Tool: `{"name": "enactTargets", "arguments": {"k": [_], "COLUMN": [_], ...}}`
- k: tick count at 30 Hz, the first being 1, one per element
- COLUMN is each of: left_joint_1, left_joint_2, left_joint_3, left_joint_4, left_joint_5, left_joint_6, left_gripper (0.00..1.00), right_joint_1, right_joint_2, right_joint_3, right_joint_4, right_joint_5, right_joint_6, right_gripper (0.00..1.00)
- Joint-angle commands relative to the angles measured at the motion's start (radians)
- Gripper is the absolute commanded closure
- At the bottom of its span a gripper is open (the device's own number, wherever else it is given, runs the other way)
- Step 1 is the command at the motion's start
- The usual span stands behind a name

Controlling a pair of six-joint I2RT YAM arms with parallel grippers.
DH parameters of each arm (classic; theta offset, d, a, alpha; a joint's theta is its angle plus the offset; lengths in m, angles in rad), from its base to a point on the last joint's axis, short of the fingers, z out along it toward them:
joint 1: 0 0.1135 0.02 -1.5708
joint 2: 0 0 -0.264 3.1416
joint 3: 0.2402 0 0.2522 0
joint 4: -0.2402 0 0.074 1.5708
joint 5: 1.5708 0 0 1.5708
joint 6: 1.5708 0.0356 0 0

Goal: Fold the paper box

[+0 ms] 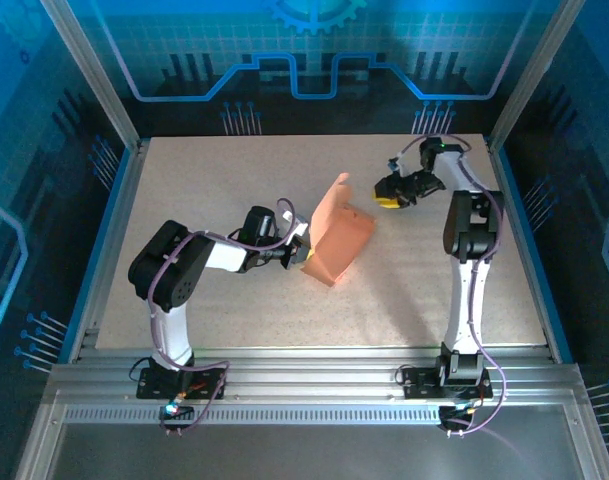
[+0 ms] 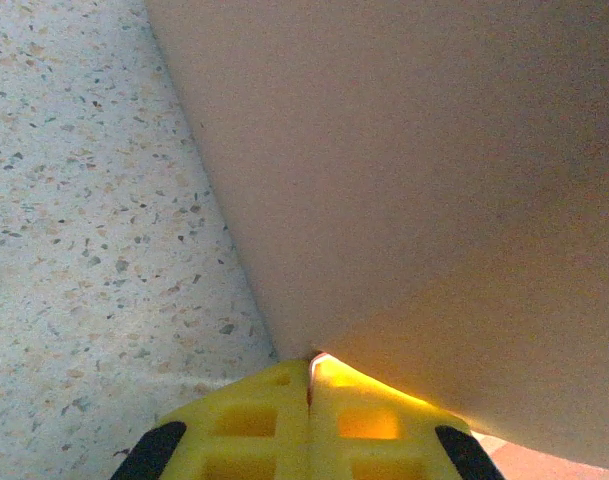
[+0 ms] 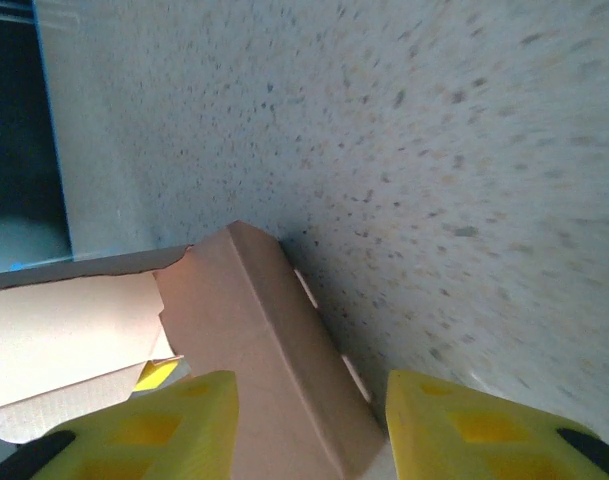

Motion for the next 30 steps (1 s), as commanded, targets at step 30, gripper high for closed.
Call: {"name": "enactTargets", "arguments": {"k": [30], "left_joint_1": [-0.05], "left_joint_2": [0.02], "left_joint_3": [0.015], "left_joint_4": [-0.218], "left_joint_5": [-0.088], "left_joint_6": [0.078], "left_gripper": [1.0], "right_joint_1": [0.173], "right_joint_2": [-0.096], "right_joint_3": [-0.155], "right_joint_4": [0.021], "right_joint_5": [0.232], "right_joint_6": [-0.192], "right_gripper": [0.67]}}
